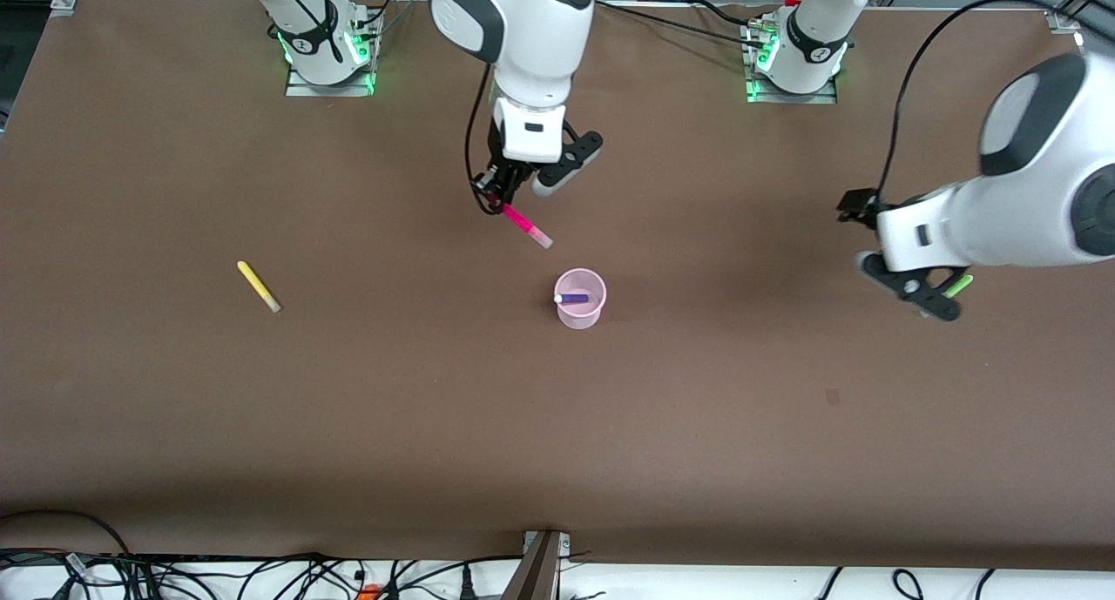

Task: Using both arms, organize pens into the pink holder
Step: 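Move the pink marker with the right gripper over the holder while the left gripper withdraws, then lower the pink marker into the holder with the right gripper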

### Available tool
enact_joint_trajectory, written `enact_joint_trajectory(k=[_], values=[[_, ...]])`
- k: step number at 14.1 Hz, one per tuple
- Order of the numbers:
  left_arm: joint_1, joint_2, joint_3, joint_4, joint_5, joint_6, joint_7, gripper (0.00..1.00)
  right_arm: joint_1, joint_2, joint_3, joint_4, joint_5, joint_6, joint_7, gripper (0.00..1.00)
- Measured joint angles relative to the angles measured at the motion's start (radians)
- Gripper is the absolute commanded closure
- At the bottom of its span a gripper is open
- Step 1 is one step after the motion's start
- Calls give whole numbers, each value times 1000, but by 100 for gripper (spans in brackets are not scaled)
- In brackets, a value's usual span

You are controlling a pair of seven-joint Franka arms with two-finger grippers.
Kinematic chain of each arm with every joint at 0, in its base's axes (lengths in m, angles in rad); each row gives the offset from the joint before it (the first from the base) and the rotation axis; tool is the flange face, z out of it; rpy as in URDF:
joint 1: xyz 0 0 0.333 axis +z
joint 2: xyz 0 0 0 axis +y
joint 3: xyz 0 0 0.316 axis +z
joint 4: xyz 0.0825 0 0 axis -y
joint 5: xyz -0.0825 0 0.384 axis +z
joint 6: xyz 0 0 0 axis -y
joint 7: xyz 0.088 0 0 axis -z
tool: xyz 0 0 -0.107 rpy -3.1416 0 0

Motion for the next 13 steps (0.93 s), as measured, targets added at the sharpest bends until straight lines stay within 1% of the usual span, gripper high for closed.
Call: enact_joint_trajectory(k=[2, 3, 4, 6, 8, 11, 12, 13], values=[[1, -24, 17, 67, 2, -69, -49, 0, 9, 41, 0, 24, -7, -2, -47, 100], [-7, -46, 40, 75, 2, -80, -66, 0, 11, 53, 0, 30, -7, -6, -78, 100], [-31, -73, 82, 74, 2, -81, -77, 0, 11, 62, -1, 33, -7, -12, -97, 100], [-142, -138, 230, 55, 2, -31, -92, 0, 12, 90, -2, 53, -8, -16, -114, 100], [-246, -212, 381, 4, -3, 67, -99, 0, 16, 159, -2, 119, -15, -15, -114, 100], [-336, -328, 575, -132, -76, 210, -100, 0, 20, 277, -2, 235, -61, -15, -119, 100], [-355, -365, 619, -183, -89, 254, -99, 0, 21, 299, -2, 254, -78, -15, -125, 100], [-363, -393, 641, -225, -93, 290, -99, 0, 23, 314, -3, 265, -84, -16, -133, 100]])
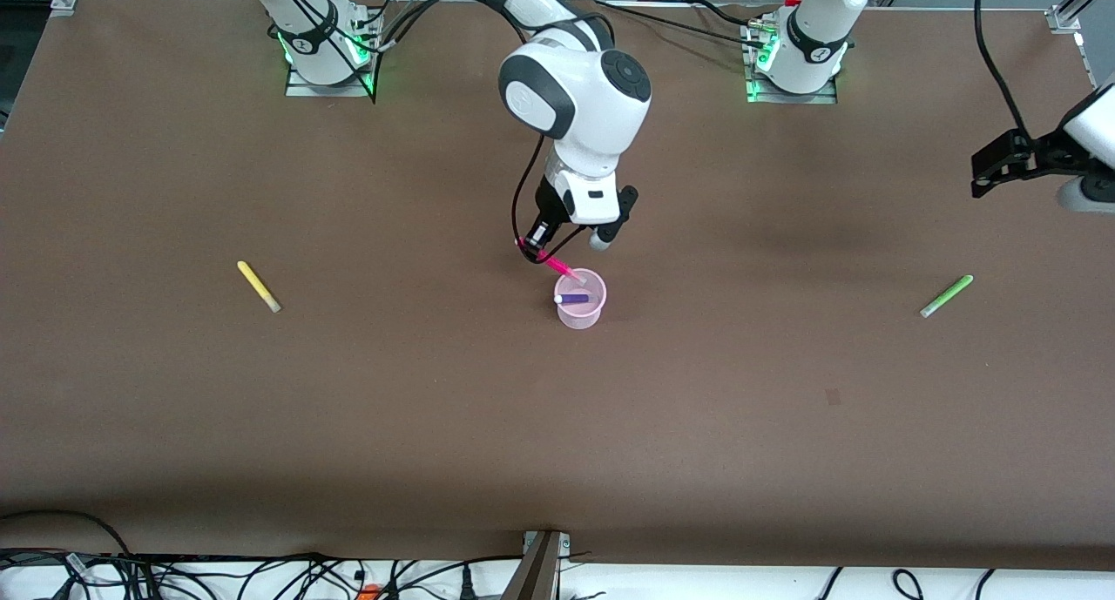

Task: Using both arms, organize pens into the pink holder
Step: 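Lower the pink marker into the holder with the right gripper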

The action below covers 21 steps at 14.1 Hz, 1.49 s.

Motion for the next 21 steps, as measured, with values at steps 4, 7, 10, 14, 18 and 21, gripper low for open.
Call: enact_joint_trajectory(k=[4, 7, 10, 14, 18, 21], values=[[-11, -51, 10, -94, 0, 63, -2, 0, 5, 37, -5, 34, -26, 0, -16, 100], [-11, -33, 11, -106, 0, 81, -25, 0, 18, 48, -5, 50, -46, -37, -51, 100], [-11, -29, 11, -106, 0, 82, -38, 0, 46, 59, -5, 52, -57, -74, -76, 100], [-17, -29, 7, -106, -1, 78, -41, 0, 50, 118, -32, 97, -61, -42, -84, 100], [-29, -30, -5, -106, -1, 75, -42, 0, 49, 171, -54, 138, -61, 4, -84, 100], [-31, -30, -10, -106, -1, 73, -42, 0, 51, 173, -54, 143, -61, 5, -84, 100]])
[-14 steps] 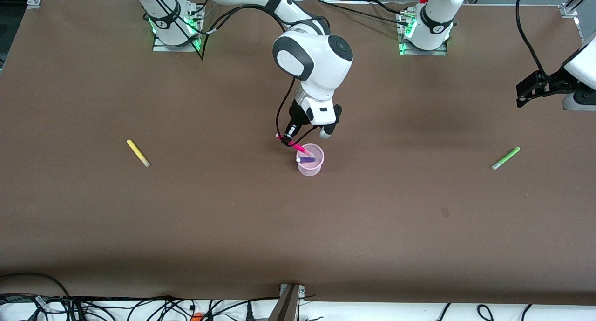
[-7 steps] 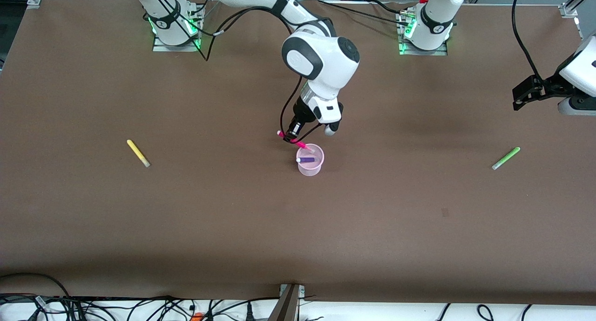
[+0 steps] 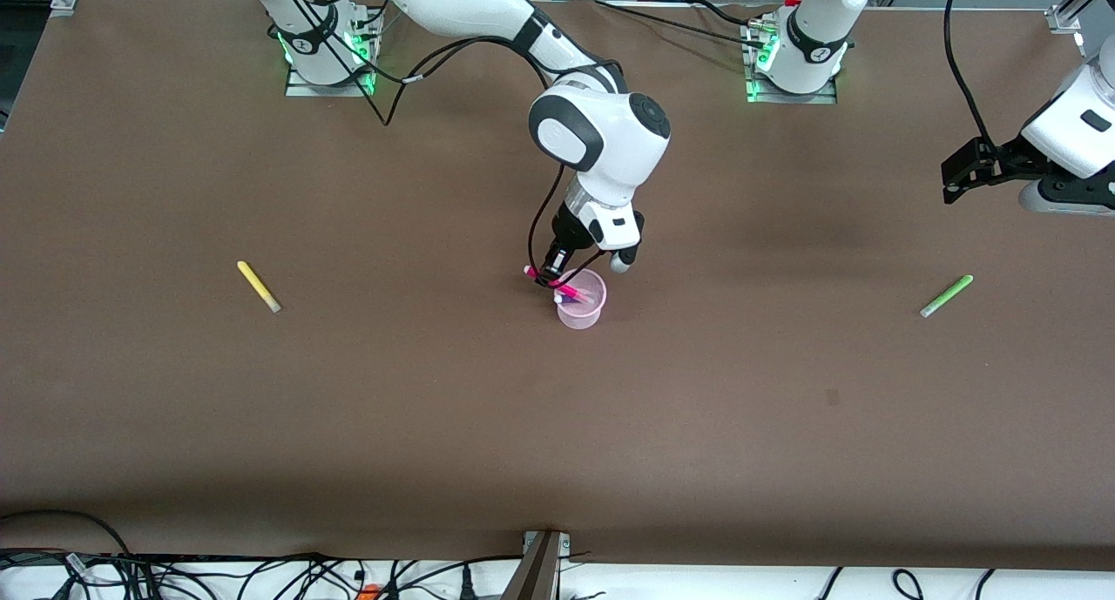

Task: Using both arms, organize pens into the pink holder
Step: 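Lower the pink marker into the holder with the right gripper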

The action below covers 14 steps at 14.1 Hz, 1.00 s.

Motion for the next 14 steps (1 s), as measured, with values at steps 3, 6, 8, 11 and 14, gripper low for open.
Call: enact_joint_trajectory(k=[3, 6, 8, 11, 14], values=[[0, 0, 0, 0, 0, -4, 0, 0, 8, 0, 0, 2, 0, 0, 0, 100], [0, 0, 0, 0, 0, -6, 0, 0, 21, 0, 0, 2, 0, -1, 0, 100], [0, 0, 0, 0, 0, -6, 0, 0, 22, 0, 0, 2, 0, -1, 0, 100], [0, -1, 0, 0, 0, -6, 0, 0, 22, 1, -1, 2, 0, -4, 0, 100], [0, -1, 0, 0, 0, -7, 0, 0, 23, 3, -1, 2, 0, -5, 0, 100]])
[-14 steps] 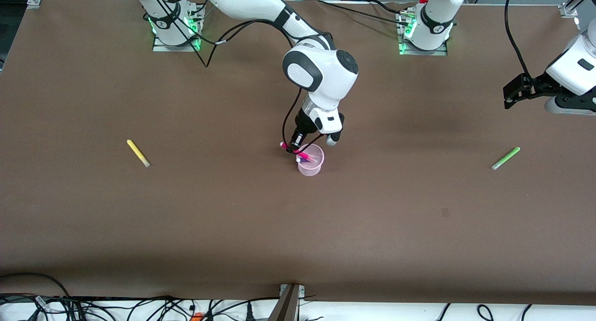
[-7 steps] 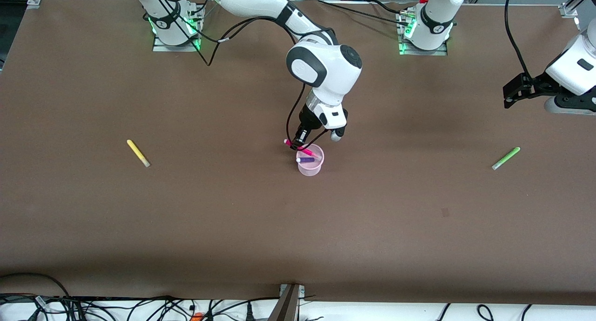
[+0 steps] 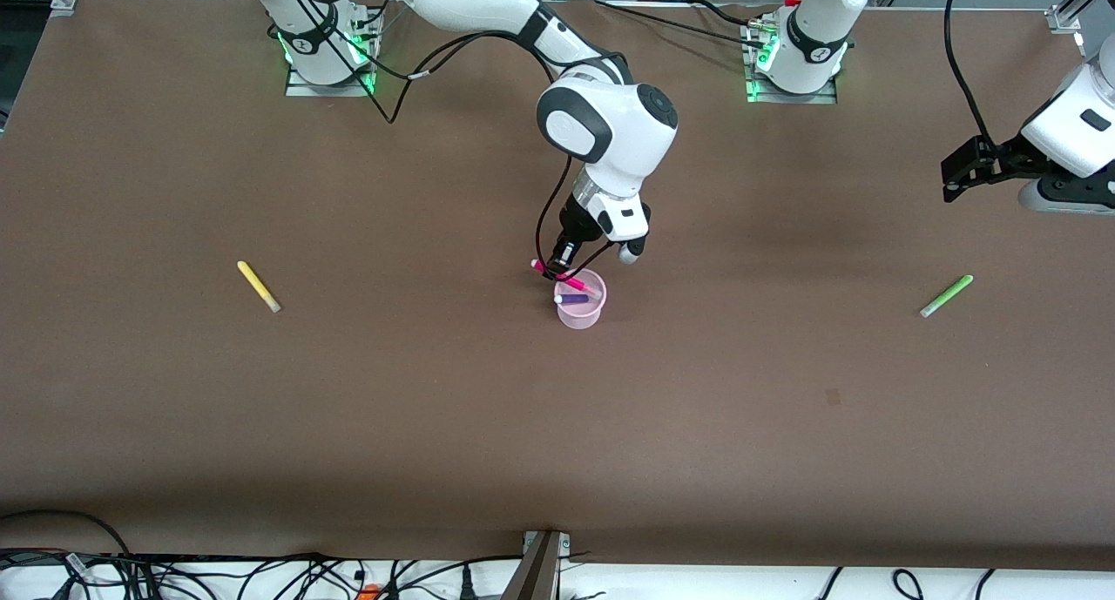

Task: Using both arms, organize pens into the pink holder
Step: 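Lower the pink marker into the holder with the right gripper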

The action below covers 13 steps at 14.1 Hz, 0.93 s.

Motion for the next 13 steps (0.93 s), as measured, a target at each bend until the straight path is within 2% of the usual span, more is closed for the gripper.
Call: enact_joint_trajectory(k=[13], values=[[0, 0, 0, 0, 0, 0, 0, 0, 11, 3, -3, 0, -6, -24, 0, 100]])
